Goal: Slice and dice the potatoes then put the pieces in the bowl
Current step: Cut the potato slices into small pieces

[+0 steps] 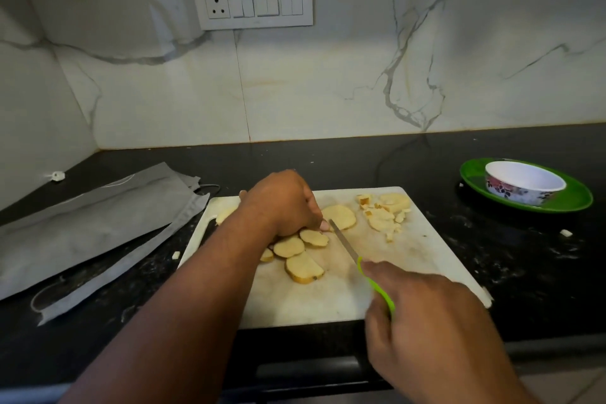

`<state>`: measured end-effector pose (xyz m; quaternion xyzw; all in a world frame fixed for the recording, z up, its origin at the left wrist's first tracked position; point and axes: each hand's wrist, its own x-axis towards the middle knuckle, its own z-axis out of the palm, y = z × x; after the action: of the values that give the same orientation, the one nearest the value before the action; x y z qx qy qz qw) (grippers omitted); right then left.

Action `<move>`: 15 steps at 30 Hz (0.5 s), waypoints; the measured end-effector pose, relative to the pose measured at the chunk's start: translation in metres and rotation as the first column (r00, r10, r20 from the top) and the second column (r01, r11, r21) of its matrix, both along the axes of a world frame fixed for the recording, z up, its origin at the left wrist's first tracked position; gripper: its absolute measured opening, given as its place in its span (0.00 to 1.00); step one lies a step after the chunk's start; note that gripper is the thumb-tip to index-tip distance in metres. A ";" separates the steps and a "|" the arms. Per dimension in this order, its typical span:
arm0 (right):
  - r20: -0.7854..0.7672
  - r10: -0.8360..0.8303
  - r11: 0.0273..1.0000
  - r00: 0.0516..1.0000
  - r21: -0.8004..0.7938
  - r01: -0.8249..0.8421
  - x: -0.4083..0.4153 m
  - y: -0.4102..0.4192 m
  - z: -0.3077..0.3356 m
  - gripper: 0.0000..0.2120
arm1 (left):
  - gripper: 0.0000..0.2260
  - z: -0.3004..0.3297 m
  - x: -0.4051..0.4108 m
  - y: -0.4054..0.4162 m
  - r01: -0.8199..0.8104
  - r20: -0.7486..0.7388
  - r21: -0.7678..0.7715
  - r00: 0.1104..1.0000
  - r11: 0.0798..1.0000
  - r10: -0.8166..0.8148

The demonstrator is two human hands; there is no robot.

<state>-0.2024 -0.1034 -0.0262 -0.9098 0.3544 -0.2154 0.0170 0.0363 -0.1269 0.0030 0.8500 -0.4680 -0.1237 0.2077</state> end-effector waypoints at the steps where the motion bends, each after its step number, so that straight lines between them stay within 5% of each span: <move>1: 0.020 -0.016 1.000 1.000 0.001 0.016 -0.007 0.005 0.003 0.22 | 0.07 0.000 0.001 0.001 0.012 0.003 0.001 1.000 1.000 -0.012; 7: 0.068 -0.085 0.996 0.994 -0.023 0.087 -0.012 0.002 0.017 0.20 | 0.06 0.001 0.001 0.002 0.066 0.061 0.030 0.996 0.997 -0.067; 15: 0.109 0.043 0.999 0.993 0.029 -0.046 0.041 -0.020 0.015 0.19 | 0.05 0.000 0.000 0.002 0.040 0.070 0.008 0.997 0.999 -0.041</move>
<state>-0.1610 -0.1236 -0.0111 -0.9040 0.3361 -0.2582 0.0555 0.0362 -0.1251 0.0025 0.8448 -0.4918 -0.0995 0.1860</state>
